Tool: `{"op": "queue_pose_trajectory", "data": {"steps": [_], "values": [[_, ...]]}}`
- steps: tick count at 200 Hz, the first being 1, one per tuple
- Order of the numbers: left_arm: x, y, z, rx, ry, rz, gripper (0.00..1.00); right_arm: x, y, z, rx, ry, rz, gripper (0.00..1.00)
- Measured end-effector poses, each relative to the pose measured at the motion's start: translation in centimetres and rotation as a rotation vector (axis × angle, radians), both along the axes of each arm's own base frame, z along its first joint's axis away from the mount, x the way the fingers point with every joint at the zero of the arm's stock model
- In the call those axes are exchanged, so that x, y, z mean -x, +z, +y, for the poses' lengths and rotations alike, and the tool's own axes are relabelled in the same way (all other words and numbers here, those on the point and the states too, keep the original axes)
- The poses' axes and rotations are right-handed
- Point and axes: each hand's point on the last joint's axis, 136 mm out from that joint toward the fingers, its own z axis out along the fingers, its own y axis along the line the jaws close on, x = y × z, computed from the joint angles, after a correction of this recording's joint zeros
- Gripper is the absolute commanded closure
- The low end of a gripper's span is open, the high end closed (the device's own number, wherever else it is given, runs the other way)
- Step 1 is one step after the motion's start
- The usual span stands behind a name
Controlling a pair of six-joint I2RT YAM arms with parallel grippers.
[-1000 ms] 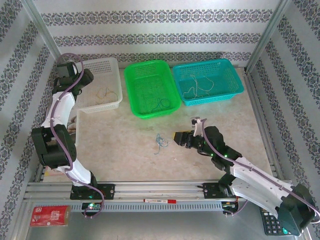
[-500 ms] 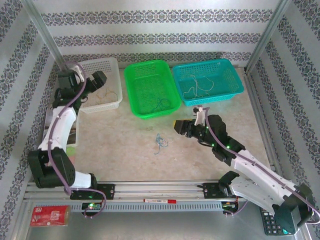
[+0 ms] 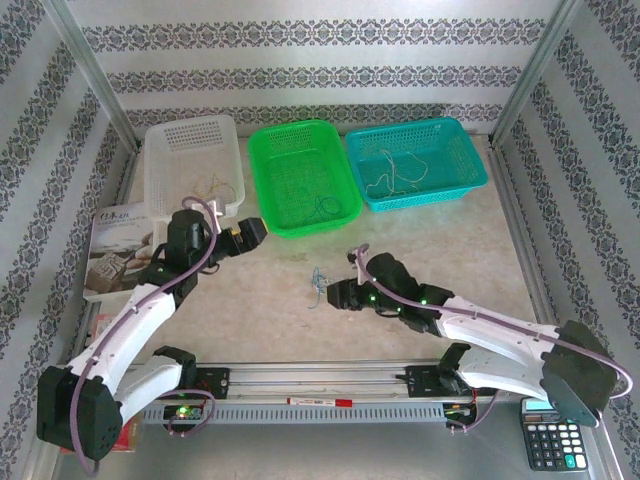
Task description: Untangle the cables
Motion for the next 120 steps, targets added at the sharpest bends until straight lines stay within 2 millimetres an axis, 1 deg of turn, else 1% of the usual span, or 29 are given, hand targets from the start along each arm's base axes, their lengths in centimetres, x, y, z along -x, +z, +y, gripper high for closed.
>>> {"op": "queue_pose_trajectory", "data": {"steps": [12, 24, 43, 74, 95, 120], "values": [[0.4, -0.9, 0.0, -0.001, 0.010, 0.019, 0.00, 0.1, -1.1, -0.1, 0.023, -0.009, 0.023, 0.54], [0.4, -1.4, 0.0, -0.002, 0.020, 0.032, 0.00, 0.0, -1.9, 0.1, 0.036, -0.016, 0.039, 0.55], [0.3, -1.3, -0.1, -0.005, 0.026, 0.026, 0.00, -0.2, -3.1, 0.5, 0.049, -0.021, 0.064, 0.55], [0.0, -1.4, -0.5, -0.004, 0.021, 0.019, 0.00, 0.1, -5.2, 1.4, 0.078, -0.004, 0.101, 0.56], [-0.2, -1.5, -0.7, -0.005, 0.023, 0.021, 0.00, 0.0, -5.6, 2.4, 0.080, 0.011, 0.107, 0.57], [-0.2, -1.8, -0.9, -0.006, 0.021, 0.028, 0.00, -0.4, -5.5, 3.6, 0.064, 0.023, 0.101, 0.57]]}}
